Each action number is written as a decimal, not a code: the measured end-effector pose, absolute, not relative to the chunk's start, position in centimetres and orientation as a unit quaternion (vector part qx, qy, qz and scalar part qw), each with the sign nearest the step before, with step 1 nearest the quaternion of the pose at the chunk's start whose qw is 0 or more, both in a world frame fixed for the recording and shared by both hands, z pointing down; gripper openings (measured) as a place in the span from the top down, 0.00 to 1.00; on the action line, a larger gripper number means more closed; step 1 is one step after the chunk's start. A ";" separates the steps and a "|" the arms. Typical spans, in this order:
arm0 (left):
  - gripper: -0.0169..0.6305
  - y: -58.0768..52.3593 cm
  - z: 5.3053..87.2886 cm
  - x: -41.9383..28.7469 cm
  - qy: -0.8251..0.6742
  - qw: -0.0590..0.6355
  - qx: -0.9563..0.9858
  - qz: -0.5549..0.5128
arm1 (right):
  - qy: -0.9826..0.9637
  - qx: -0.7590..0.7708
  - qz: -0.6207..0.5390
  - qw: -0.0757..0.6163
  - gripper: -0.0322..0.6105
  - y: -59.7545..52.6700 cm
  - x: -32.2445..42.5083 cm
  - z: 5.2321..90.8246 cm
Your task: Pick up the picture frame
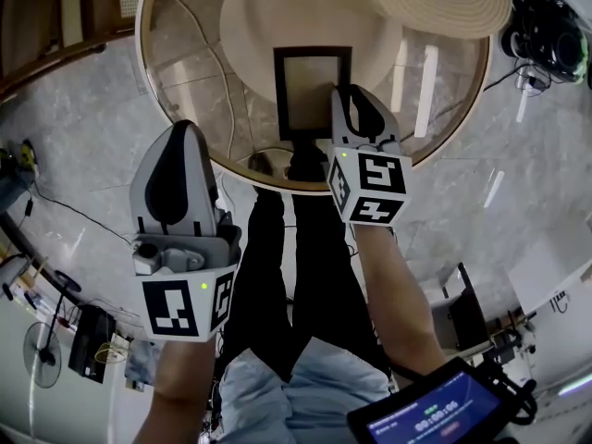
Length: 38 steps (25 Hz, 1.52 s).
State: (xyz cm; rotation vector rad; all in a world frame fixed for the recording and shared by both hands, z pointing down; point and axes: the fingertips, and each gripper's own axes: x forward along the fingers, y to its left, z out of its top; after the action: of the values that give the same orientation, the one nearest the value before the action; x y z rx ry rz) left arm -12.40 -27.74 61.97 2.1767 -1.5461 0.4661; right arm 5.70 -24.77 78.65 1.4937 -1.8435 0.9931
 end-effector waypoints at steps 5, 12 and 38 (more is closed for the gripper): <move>0.96 -27.8 62.0 -12.3 -0.556 0.215 0.785 0.169 | -0.677 0.558 0.394 0.271 0.82 -25.0 5.9 78.8; 0.96 -28.1 61.6 -12.0 -0.554 0.215 0.787 0.168 | -0.678 0.556 0.395 0.274 0.79 -25.3 5.9 78.8; 0.96 -28.5 59.5 -11.7 -0.558 0.205 0.789 0.158 | -0.709 0.547 0.373 0.241 0.82 -27.3 5.6 75.2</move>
State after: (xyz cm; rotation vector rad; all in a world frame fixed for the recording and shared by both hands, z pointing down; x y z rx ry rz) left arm -11.69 -28.45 59.51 2.1994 -1.5552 0.4398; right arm 5.61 -27.34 75.21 1.4968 -1.9402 1.0200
